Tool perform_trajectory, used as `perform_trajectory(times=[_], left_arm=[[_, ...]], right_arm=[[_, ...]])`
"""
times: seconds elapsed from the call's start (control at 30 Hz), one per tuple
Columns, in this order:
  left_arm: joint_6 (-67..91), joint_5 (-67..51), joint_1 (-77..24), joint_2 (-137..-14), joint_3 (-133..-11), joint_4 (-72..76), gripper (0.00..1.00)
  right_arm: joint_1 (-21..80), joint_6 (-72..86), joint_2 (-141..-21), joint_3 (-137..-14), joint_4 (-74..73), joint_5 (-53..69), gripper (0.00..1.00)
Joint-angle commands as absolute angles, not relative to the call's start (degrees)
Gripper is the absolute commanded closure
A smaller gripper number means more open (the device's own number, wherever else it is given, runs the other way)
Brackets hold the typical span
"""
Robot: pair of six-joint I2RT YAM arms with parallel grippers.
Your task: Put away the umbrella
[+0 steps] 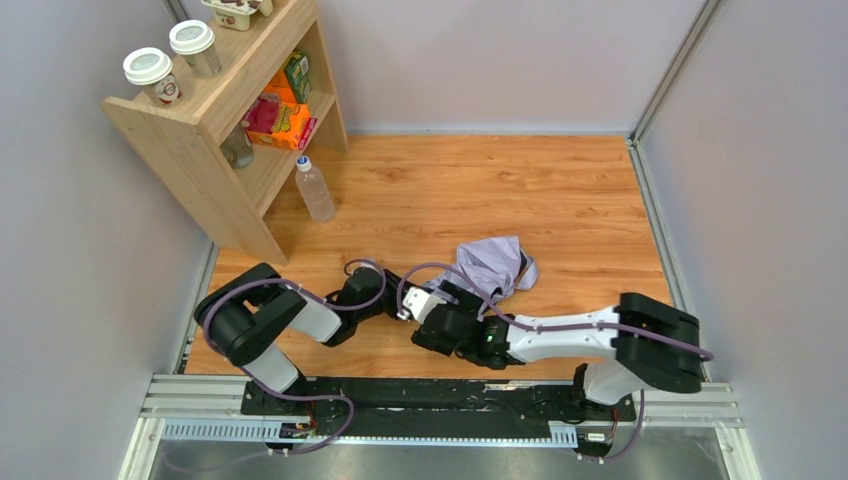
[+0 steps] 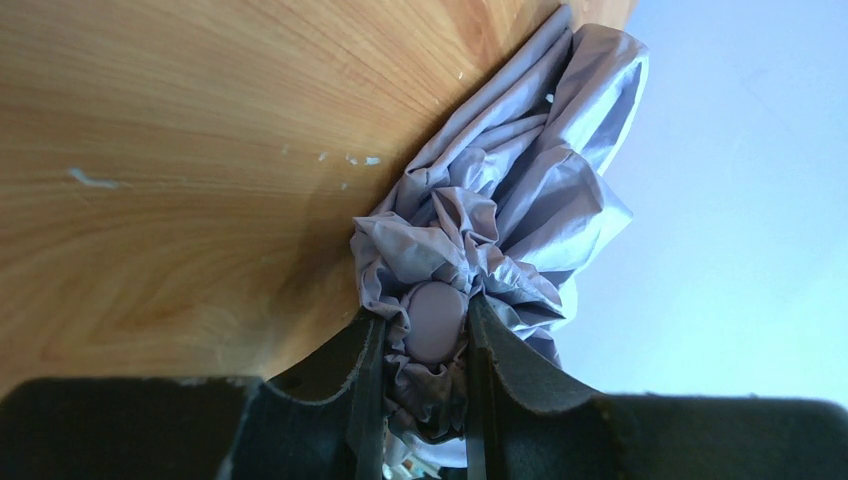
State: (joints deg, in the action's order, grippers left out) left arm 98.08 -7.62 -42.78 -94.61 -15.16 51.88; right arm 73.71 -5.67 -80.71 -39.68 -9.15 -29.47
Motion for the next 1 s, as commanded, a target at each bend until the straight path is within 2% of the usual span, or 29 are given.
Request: perform_trajectory(times=[0.0,0.2,0.3,0.37,0.4,0.5,0.63,0.67,0.73,0.8,0.83,0.87,0.9,0.93,0.97], left_arm=[[94.48,-7.12,-43.42,-88.16,-18.89,20.49,1.0],[96.06,-9.13,-43.42,-89.12,-20.39,18.02,1.0],[97.12,-10.55,-43.42,-89.65,-20.39,18.46,1.0],[97.03,-10.63,-43.42,-88.43,-20.91,16.8,1.0],[96.6,-10.2,-43.42,-87.63,-21.09,15.13,1.0],[95.8,-8.01,-43.42,-83.43,-21.53,11.7,1.0],[95.36,-5.71,-43.16,-79.99,-21.18,9.23,1.0],[95.01,-5.54,-43.15,-79.81,-21.09,10.1,1.0],[93.61,-5.45,-42.8,-79.54,-21.36,10.81,1.0],[91.5,-6.06,-41.84,-79.37,-21.1,13.86,0.89],[89.41,-5.8,-41.57,-78.93,-20.48,15.02,0.73],[88.78,-5.54,-40.7,-77.88,-20.04,16.94,0.61],[87.29,-4.67,-40.17,-77.0,-18.65,18.35,0.32],[86.32,-4.22,-38.77,-75.17,-17.41,21.33,0.23],[84.83,-4.39,-37.89,-74.36,-16.53,22.75,0.22]], right_arm=[[74.53,-9.75,-87.35,-39.81,6.41,-43.05,0.04],[75.32,-12.57,-93.86,-41.74,12.83,-50.26,0.07],[75.24,-13.97,-98.16,-42.63,14.06,-54.74,0.14],[74.88,-13.8,-100.98,-42.54,13.89,-56.87,0.28],[74.71,-13.1,-101.86,-42.1,13.97,-57.3,0.41],[73.3,-6.97,-102.57,-41.31,8.9,-54.85,0.69],[73.3,-0.36,-99.94,-39.03,4.58,-47.92,0.96],[73.21,1.21,-99.15,-38.76,3.7,-46.25,1.0],[72.52,2.54,-97.83,-38.5,2.64,-41.42,1.0],[70.5,4.12,-96.51,-37.8,2.11,-33.88,1.0],[69.44,5.09,-95.72,-37.62,1.76,-31.14,1.0],[68.65,5.27,-95.02,-37.01,1.93,-27.89,1.0],[67.25,5.88,-94.4,-36.92,1.5,-24.29,1.0],[66.28,6.58,-94.05,-37.09,0.45,-21.3,1.0],[65.4,6.94,-93.35,-36.74,0.53,-18.92,1.0]])
